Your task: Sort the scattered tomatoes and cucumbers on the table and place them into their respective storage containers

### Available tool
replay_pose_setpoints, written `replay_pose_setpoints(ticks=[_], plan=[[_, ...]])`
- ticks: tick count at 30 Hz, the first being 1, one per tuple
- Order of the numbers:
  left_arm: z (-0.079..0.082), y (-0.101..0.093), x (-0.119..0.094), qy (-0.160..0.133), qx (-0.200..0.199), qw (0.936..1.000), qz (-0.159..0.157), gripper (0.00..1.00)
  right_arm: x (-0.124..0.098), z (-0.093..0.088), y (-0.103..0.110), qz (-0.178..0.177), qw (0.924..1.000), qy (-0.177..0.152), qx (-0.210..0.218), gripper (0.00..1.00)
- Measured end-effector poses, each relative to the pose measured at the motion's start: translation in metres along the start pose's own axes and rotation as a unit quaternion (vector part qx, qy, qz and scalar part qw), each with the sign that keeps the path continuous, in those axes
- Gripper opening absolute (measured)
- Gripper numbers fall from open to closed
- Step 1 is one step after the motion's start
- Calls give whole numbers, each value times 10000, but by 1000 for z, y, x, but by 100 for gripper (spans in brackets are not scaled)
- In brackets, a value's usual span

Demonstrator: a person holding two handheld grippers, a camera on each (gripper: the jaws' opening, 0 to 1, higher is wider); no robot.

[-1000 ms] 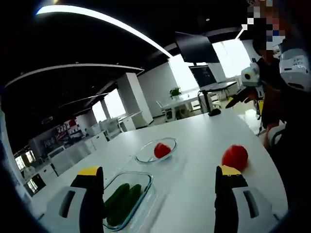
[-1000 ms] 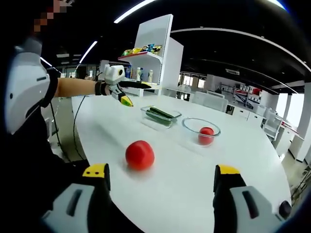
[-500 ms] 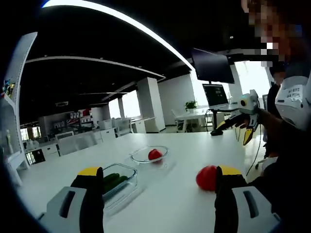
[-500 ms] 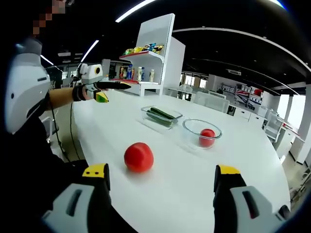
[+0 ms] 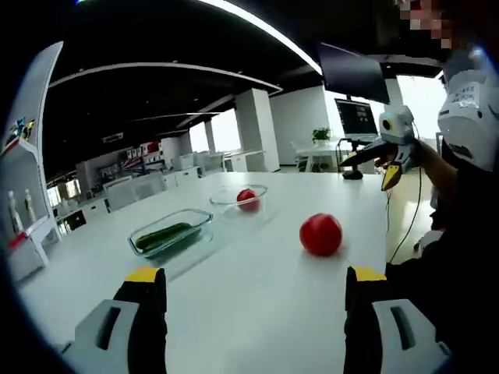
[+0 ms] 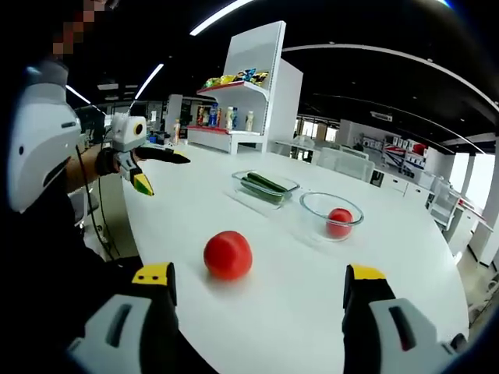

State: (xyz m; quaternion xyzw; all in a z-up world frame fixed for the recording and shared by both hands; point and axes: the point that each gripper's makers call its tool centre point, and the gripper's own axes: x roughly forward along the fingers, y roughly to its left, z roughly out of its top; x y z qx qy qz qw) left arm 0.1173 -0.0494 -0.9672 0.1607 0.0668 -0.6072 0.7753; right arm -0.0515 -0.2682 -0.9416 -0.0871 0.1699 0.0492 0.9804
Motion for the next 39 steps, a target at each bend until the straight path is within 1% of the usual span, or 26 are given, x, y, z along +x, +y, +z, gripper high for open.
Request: replay_pose_setpoints(ticks=[1, 2, 3, 4, 7, 9, 11, 15, 17, 22, 31, 39], plan=[[-5, 0, -1, 54, -97, 9999, 49, 95, 0, 0, 0, -1, 10000, 1, 2, 84], [-7, -4, -2, 33, -308, 9995, -11, 95, 0, -1, 0, -8, 10000, 7, 3, 84], [-6, -7, -2, -21, -473, 9989, -67, 95, 0, -2, 0, -8, 10000, 16, 3, 84], [-6, -7, -3, -27, -513, 9987, -67, 95, 1, -2, 0, -1, 10000, 19, 9, 84], [-10, -9, -1, -7, -432, 9991, 24, 95, 1, -4, 1, 17, 10000, 32, 12, 84], [-15, -14, 2, 78, -469, 9989, -12, 95, 2, -4, 1, 11, 10000, 36, 5, 84], [-16, -18, 3, 82, -492, 9988, -16, 95, 1, -4, 0, 9, 10000, 22, 20, 84], [-14, -19, 4, 5, -557, 9984, -7, 95, 0, -4, 0, -8, 10000, 23, 12, 84], [-15, -22, 4, 11, -614, 9981, -33, 95, -1, -5, -1, -16, 10000, 25, 25, 84], [-18, -22, 4, 54, -544, 9985, -4, 95, 0, -7, -2, -30, 10000, 43, 50, 84], [-15, -22, 3, -9, -440, 9990, 53, 95, 2, -7, 2, 28, 10000, 47, 69, 84], [-15, -29, 5, -17, -389, 9992, 10, 95, 8, -9, 6, 124, 9999, 52, 101, 84]])
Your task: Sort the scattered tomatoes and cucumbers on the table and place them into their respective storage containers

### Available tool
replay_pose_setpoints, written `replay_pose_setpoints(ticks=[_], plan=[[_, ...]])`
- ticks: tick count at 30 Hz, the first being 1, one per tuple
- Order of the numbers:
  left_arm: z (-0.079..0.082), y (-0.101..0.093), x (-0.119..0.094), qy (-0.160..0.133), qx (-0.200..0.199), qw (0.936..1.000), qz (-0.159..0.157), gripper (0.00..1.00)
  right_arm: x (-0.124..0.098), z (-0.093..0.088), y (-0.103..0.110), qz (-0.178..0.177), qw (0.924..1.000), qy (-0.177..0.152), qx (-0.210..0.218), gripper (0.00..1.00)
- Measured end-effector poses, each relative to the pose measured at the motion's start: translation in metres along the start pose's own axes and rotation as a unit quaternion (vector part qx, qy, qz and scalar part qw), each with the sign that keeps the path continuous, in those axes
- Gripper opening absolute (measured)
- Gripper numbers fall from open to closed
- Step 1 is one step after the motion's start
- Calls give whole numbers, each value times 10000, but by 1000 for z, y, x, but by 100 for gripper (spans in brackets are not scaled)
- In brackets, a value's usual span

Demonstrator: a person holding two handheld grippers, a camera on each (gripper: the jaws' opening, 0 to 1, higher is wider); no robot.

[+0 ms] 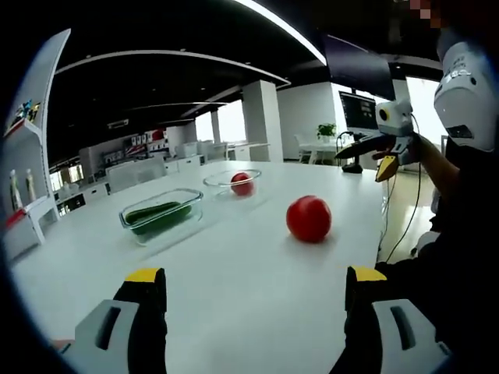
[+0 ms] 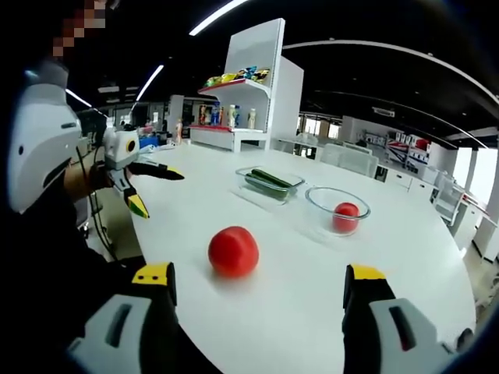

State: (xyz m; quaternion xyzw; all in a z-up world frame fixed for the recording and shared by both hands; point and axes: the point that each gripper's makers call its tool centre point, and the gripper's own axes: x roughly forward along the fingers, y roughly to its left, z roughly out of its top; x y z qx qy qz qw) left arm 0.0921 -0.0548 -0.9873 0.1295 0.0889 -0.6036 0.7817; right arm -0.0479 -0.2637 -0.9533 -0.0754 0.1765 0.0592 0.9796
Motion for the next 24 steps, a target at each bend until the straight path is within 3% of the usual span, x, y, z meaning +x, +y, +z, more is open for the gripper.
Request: replay_pose_setpoints(ticks=[21, 24], plan=[[2, 3, -2, -53, 7, 10000, 44, 95, 30, -13, 18, 375, 9991, -10, 180, 85], [3, 2, -1, -66, 33, 10000, 50, 94, 36, -3, 9, 24, 9989, -394, -240, 84]])
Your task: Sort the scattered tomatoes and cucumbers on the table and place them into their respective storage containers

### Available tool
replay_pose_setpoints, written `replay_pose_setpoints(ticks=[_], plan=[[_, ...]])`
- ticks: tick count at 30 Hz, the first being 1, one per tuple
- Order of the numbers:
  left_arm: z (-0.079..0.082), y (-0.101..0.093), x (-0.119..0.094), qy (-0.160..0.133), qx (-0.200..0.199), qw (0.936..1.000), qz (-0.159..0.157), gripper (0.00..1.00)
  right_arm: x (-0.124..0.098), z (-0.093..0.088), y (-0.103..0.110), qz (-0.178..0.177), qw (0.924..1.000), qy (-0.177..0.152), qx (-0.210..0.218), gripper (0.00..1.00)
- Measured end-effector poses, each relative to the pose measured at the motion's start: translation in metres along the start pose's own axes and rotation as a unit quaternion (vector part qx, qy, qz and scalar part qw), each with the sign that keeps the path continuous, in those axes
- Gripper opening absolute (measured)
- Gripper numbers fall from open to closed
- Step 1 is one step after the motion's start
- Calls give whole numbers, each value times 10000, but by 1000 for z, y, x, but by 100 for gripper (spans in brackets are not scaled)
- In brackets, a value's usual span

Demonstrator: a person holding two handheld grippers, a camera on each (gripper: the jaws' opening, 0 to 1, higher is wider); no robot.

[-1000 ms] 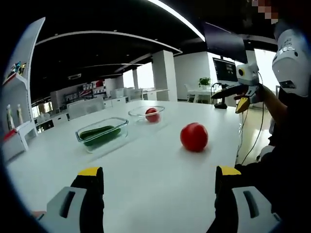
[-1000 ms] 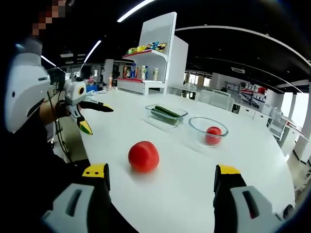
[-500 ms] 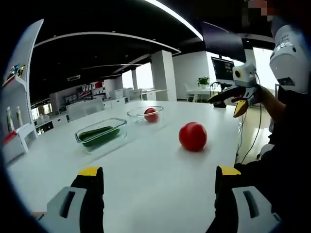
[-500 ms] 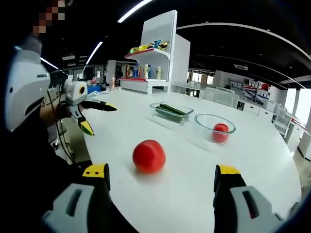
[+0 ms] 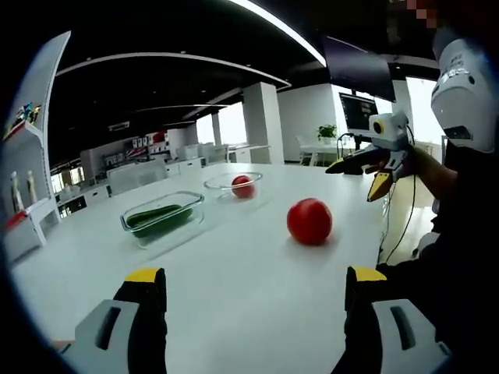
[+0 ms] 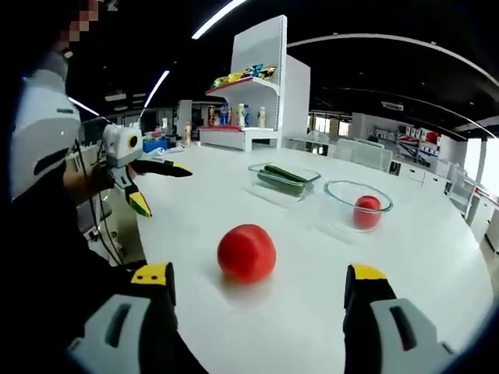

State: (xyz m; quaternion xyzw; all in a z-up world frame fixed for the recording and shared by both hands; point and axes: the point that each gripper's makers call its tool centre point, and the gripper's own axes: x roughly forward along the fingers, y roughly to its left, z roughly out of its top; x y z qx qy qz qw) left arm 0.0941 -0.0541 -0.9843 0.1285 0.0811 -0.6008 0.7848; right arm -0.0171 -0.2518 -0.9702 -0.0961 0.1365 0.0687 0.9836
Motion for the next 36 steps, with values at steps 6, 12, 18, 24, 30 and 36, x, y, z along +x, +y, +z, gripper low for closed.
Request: replay_pose_setpoints(ticks=[6, 12, 18, 24, 30, 36], plan=[[2, -2, 2, -51, 81, 9999, 43, 94, 10, -12, 4, 34, 9999, 145, 47, 86], [2, 0, 1, -86, 33, 9999, 78, 93, 21, -15, 4, 82, 9991, -13, 426, 82], [0, 0, 2, -100, -46, 9999, 74, 93, 35, -20, 9, 137, 9984, -34, 539, 85], [-3, -2, 2, -59, -79, 9999, 47, 93, 52, -21, 25, 370, 9977, -167, 550, 81], [1, -1, 4, -214, -15, 9997, 111, 91, 69, -30, 36, 404, 9987, -131, 276, 77], [1, -1, 4, -226, -58, 9997, 94, 91, 79, -35, 41, 436, 9984, -116, 334, 74]])
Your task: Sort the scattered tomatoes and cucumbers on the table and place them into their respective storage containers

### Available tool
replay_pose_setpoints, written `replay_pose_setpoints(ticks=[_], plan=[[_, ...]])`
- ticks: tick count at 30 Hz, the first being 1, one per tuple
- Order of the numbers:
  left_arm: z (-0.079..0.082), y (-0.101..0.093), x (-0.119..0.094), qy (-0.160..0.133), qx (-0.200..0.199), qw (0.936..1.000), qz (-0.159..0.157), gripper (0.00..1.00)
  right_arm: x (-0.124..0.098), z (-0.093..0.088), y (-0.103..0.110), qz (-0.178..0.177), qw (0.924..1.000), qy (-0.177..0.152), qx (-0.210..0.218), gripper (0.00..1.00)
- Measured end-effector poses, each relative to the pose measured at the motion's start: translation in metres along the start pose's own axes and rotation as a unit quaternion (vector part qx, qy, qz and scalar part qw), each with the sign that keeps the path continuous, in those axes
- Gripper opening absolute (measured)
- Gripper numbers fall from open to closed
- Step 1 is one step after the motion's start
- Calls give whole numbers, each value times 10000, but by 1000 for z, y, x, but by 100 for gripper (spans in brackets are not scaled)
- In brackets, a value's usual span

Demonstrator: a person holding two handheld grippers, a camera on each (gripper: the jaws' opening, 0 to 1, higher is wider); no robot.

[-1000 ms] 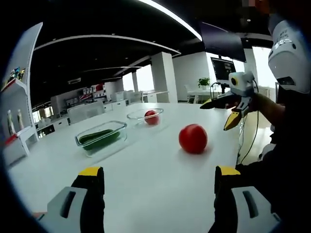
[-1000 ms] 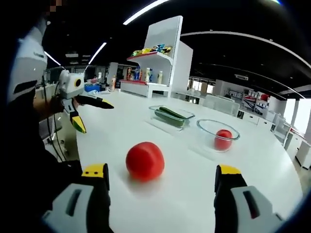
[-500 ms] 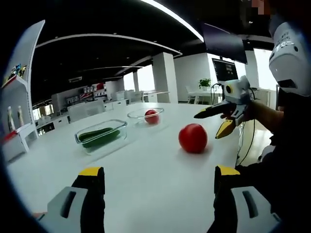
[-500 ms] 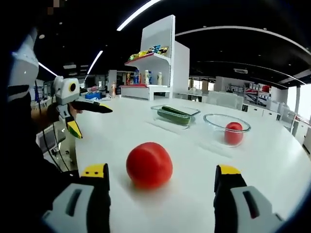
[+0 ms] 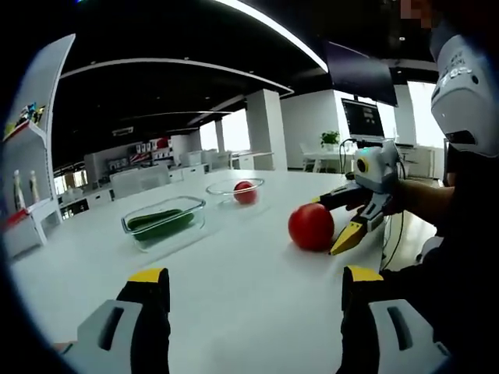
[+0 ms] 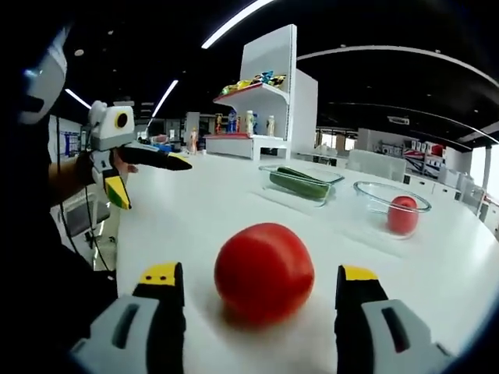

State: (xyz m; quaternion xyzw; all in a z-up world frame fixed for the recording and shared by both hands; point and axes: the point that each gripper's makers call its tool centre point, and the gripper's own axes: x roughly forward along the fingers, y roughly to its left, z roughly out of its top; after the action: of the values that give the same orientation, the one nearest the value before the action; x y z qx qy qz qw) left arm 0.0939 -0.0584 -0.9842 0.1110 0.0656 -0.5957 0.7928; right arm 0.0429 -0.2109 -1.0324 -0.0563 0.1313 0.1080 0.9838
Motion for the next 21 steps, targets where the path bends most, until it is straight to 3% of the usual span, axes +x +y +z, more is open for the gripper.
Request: replay_pose_setpoints(ticks=[11, 15, 16, 21], plan=[[-1, -4, -1, -29, -83, 9999, -90, 90, 10, 0, 2, -24, 10000, 4, 80, 64], [-2, -4, -1, -18, -65, 9999, -85, 90, 12, 1, 1, -72, 9998, -9, 163, 53], [-2, -4, -1, -7, -71, 9999, -85, 90, 12, 0, -4, -190, 9998, 19, 67, 53], [-4, -3, 0, 15, -67, 9999, -83, 89, 14, 0, -1, -107, 9999, 24, 113, 53]])
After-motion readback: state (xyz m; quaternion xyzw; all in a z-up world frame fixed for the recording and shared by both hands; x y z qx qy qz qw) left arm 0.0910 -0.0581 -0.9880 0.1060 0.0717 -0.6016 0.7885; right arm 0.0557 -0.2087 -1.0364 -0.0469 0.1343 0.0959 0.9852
